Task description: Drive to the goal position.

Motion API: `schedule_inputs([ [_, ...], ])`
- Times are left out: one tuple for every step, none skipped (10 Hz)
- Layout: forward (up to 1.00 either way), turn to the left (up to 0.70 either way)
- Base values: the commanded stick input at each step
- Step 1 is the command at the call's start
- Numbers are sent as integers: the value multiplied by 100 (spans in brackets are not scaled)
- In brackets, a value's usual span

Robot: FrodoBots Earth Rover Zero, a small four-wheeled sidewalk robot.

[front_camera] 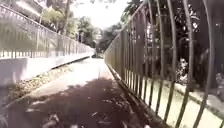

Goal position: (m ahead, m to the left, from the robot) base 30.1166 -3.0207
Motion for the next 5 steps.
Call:
schedule_inputs([
  [100,40],
  [100,40],
  [100,40],
  [100,40],
  [100,40],
])
